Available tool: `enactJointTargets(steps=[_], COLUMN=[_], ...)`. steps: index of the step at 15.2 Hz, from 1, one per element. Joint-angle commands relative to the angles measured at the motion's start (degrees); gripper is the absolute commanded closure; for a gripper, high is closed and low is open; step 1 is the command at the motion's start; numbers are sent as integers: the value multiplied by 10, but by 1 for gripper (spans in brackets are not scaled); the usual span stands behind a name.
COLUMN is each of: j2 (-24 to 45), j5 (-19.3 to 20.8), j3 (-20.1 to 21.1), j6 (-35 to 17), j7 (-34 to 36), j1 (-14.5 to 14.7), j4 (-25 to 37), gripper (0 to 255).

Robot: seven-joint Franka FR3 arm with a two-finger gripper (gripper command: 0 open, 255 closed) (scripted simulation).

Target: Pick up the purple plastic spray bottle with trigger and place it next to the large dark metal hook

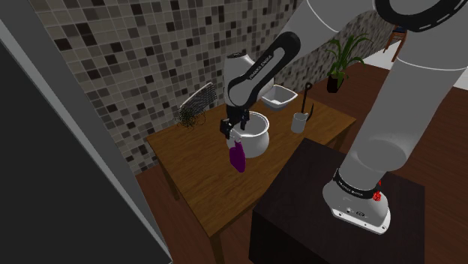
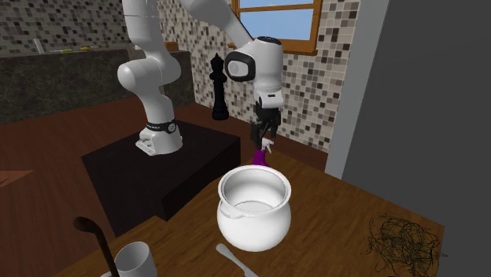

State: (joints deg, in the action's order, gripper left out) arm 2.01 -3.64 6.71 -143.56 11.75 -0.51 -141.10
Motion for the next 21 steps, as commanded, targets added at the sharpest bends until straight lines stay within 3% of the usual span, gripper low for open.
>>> enactJointTargets(steps=[1,6,7,16,21], j2=[3,3,3,3,-29], j5=[0,0,0,0,-2], j3=[0,0,0,0,0], j6=[-3,-3,-3,-3,38], j7=[0,0,0,0,-1], j1=[0,0,0,0,-1], j4=[0,0,0,0,9], gripper=[0,0,255,255,255])
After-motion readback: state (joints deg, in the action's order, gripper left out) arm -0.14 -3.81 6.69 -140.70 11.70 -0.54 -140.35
